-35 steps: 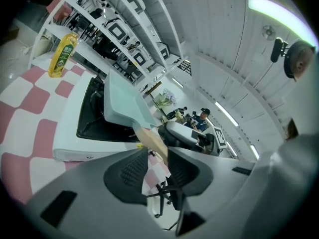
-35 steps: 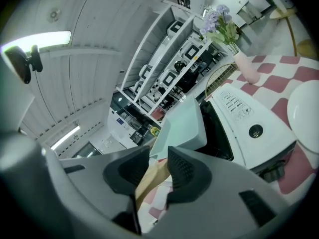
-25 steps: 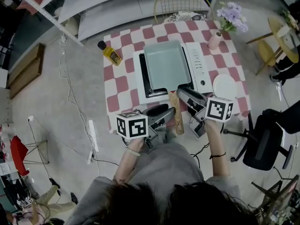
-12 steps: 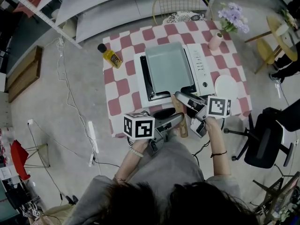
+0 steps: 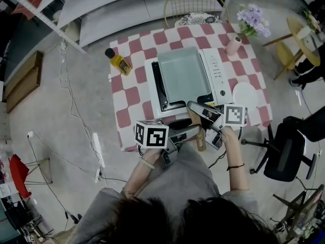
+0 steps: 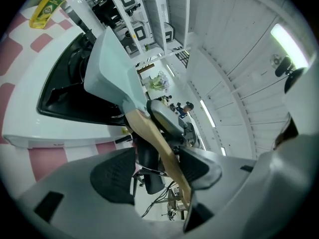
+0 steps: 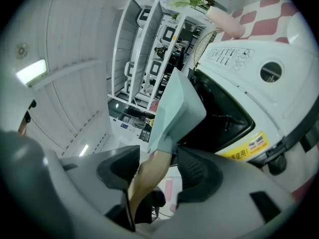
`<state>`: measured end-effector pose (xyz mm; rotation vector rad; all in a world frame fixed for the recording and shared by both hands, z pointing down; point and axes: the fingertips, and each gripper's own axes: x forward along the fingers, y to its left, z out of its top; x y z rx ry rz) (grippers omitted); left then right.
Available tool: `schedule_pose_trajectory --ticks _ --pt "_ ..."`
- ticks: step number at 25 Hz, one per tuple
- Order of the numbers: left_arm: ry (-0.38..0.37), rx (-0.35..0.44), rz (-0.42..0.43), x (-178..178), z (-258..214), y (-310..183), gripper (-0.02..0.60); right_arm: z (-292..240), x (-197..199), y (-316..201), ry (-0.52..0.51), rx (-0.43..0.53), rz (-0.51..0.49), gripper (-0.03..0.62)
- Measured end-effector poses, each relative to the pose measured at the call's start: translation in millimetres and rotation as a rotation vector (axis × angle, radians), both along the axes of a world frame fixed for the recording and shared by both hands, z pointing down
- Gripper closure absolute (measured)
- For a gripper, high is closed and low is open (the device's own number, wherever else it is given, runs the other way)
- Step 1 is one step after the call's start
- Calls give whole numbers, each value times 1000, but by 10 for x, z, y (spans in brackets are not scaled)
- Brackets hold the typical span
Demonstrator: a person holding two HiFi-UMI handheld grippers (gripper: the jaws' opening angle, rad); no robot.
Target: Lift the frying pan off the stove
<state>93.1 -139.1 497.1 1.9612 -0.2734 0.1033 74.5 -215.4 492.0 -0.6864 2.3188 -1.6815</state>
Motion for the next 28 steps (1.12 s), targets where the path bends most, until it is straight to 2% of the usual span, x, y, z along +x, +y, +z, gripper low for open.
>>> schedule_pose_trajectory --ticks 4,13,23,28 --pt "16 -13 26 24 -6 24 313 62 2 16 21 -27 -19 355" --pt "94 -59 43 225 -88 91 314 28 -89 23 -38 -52 -138 356" --pt "105 -55 77 323 -92 138 319 47 -136 17 -103 -71 -231 381" --pt "105 -22 79 349 -133 152 400 46 -135 26 -143 -85 -246 388"
